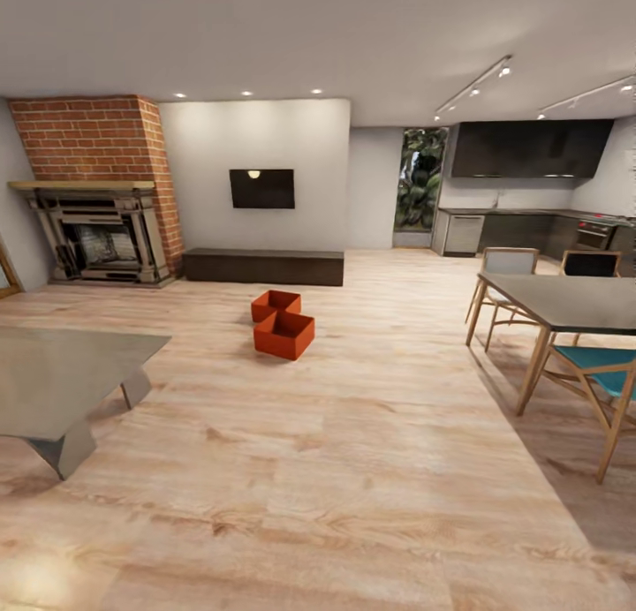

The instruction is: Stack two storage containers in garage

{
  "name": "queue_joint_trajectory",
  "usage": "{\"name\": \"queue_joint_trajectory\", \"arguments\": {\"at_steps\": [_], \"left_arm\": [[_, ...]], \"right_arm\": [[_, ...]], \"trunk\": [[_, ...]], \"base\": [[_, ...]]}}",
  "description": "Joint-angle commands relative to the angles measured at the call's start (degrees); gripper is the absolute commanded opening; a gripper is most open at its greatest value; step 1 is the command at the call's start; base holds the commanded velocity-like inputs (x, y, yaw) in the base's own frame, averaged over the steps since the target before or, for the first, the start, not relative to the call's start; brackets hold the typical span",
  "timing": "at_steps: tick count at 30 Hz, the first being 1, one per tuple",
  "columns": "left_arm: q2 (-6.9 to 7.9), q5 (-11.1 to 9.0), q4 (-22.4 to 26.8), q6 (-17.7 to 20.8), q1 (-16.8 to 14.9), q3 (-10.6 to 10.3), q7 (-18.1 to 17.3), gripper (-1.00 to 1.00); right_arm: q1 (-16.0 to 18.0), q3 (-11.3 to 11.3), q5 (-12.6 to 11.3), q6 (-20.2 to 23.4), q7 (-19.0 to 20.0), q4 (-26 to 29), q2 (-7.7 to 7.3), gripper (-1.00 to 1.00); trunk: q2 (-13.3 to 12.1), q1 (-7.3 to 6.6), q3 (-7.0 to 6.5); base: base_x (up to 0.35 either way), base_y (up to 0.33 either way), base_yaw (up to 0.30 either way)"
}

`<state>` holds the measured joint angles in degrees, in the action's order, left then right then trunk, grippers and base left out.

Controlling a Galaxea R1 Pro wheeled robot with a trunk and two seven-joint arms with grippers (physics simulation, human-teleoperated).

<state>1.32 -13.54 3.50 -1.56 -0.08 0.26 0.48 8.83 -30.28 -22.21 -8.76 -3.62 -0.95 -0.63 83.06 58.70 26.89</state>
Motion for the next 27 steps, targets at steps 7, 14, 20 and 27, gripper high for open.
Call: {"name": "queue_joint_trajectory", "arguments": {"at_steps": [7, 14, 20, 27], "left_arm": [[0.0, -0.3, 0.0, -0.1, 0.0, 0.0, 0.0, 1.0], [-0.02, -0.3, 0.0, -0.1, 0.0, 0.0, 0.0, 1.0], [0.23, -0.7, -0.1, -1.7, 0.0, 0.3, 0.1, 1.0], [0.26, -0.8, -0.1, -3.3, 0.0, 0.4, 0.1, 1.0]], "right_arm": [[0.0, -0.5, -0.4, -0.2, 0.0, -0.1, 0.02, 1.0], [0.0, -0.6, -0.4, 0.0, 0.0, -0.1, 0.02, 1.0], [0.0, -0.7, -0.4, -0.1, 0.0, -0.1, -0.02, 1.0], [-0.5, -0.8, -0.3, -0.2, 0.0, -0.1, 0.02, 1.0]], "trunk": [[0.0, 0.03, 0.05], [0.0, 0.03, 0.05], [0.0, 0.03, 0.05], [0.0, 0.03, 0.05]], "base": [[0.326, 0.147, -0.015], [0.326, 0.147, -0.001], [0.054, 0.024, 0.0], [0.0, 0.0, 0.0]]}}
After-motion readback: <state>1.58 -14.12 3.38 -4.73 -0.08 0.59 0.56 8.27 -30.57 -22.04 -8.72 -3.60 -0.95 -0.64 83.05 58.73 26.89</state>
